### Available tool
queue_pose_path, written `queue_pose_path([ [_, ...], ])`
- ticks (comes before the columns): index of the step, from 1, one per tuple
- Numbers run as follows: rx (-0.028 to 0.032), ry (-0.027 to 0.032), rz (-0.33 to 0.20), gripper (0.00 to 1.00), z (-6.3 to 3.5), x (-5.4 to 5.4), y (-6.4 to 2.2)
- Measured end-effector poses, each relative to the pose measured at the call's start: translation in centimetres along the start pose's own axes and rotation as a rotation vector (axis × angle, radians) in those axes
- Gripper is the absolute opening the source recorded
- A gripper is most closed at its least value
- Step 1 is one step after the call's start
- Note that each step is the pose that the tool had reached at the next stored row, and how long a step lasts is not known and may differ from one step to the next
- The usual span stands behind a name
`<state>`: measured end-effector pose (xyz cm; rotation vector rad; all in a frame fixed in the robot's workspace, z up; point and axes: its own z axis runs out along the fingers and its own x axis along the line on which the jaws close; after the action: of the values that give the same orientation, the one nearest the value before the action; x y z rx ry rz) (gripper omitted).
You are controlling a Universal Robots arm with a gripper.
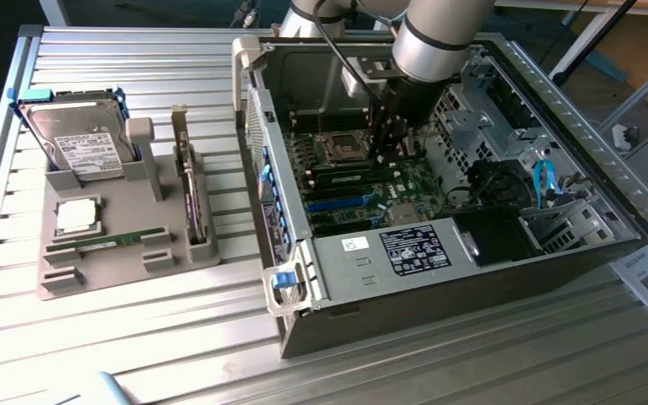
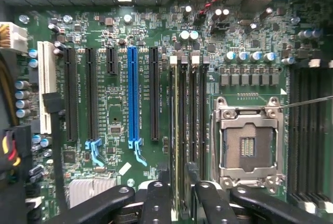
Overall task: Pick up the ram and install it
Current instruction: 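Insert the ram into the slot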
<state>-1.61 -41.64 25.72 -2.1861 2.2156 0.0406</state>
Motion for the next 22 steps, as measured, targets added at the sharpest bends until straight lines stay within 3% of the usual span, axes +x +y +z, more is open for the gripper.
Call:
queue_pose_path([
  [10, 0.0000, 0.0001, 0.000, 0.25, -3.01, -0.1, 0.00],
  [22, -0.0001, 0.0002, 0.000, 0.25, -5.41, -0.2, -0.01],
])
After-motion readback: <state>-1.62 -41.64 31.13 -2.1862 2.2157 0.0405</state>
